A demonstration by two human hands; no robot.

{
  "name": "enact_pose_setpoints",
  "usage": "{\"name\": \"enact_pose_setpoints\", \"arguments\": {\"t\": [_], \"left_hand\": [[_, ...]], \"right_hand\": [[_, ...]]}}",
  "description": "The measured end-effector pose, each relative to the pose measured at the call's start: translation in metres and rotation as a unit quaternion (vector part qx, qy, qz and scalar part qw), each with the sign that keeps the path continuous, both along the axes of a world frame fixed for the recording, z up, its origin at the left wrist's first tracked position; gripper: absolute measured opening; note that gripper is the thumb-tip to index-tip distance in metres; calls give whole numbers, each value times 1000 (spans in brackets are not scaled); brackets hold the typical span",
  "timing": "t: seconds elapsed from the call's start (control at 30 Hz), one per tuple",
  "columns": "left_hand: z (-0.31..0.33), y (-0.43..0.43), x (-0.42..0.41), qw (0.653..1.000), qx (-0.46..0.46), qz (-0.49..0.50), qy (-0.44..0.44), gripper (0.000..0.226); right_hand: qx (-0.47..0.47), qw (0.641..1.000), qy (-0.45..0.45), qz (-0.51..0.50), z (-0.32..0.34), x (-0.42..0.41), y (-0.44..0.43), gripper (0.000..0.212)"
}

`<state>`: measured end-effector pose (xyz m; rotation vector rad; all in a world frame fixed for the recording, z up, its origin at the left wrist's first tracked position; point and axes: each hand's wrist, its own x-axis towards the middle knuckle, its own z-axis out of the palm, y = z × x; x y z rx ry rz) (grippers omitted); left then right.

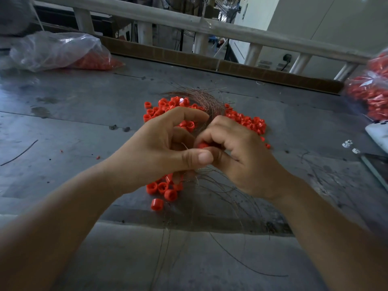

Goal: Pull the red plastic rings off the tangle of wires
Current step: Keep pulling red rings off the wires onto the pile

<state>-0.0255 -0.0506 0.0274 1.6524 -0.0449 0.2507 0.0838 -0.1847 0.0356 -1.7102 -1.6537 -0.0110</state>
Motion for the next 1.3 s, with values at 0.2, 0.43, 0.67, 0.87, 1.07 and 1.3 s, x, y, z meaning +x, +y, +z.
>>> {"name": "enact_pose_setpoints", "arguments": {"t": [0.2,0.43,0.67,0.87,1.07,1.3], "left_hand": [[0,-2,0,1000,12,11,-18,58],[2,-5,-2,997,53,7,-55,58],[-1,-12,-5,996,39,31,-72,65],[1,-12,-3,997,26,31,-71,66],[5,-6,-2,998,-39,32,-37,57],[10,3,1,982,-179,35,-45,50]], "right_hand": [[-5,1000,5,-5,-4,1,0,14],[31,999,-24,-6,-2,-1,0,22],[51,998,-29,-15,-6,-4,1,6],[45,999,1,-14,-6,-2,1,8],[74,996,39,-23,-2,0,1,23],[5,971,241,-2,2,2,0,30]]}}
